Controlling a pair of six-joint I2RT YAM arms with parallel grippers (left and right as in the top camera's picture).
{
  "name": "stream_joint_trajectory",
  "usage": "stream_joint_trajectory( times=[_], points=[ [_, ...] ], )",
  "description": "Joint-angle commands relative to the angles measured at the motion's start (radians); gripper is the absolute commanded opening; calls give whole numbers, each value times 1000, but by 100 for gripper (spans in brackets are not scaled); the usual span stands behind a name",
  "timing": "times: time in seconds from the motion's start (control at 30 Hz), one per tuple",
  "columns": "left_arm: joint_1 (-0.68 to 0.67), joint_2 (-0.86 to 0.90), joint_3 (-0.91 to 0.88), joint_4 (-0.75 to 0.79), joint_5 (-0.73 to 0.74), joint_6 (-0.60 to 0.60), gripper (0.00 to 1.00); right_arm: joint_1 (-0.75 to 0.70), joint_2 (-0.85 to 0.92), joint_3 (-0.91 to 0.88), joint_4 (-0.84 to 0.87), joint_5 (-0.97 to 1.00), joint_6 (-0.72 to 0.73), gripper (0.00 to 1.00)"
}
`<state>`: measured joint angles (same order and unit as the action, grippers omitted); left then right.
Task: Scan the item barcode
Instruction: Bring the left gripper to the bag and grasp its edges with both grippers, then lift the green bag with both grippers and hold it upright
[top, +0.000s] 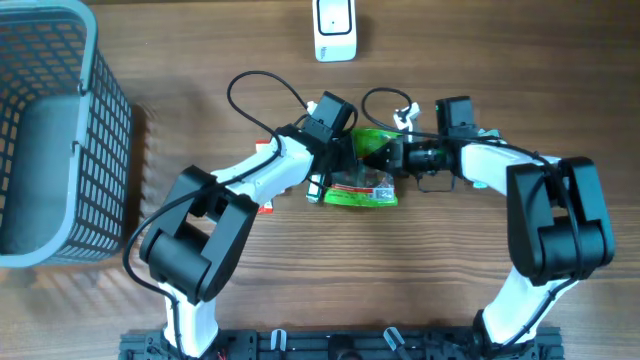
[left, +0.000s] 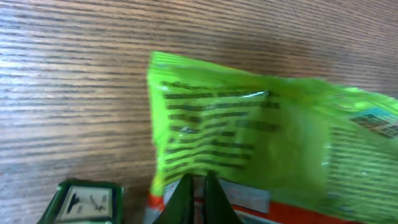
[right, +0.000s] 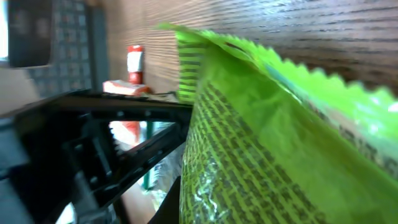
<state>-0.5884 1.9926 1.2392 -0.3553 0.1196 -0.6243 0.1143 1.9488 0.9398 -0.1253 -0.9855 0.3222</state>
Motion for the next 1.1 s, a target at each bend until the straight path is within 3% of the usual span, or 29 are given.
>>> stream_joint_trajectory(
  times=[0.0,0.27,0.5,0.7,0.87,1.07],
  points=[
    [3,-106,8,-15,-30,18,4,-38,-7,3,8,-199,-88,4],
    [54,-427,18,-59,-32,17,4,-50,-122,3,-27,-228,-41,4],
    [185,-629,18,-242,-32,5,4,-50,-375,2,-93,-128,153,5],
    [317,-706,18,-401,-31,-39,4,-50,-649,2,-130,10,423,4],
    [374,-711,18,-505,-15,-39,4,-46,-753,2,-114,16,707,4],
    [403,-711,18,-569,84,-16,4,32,-755,2,-40,21,792,4]
  ],
)
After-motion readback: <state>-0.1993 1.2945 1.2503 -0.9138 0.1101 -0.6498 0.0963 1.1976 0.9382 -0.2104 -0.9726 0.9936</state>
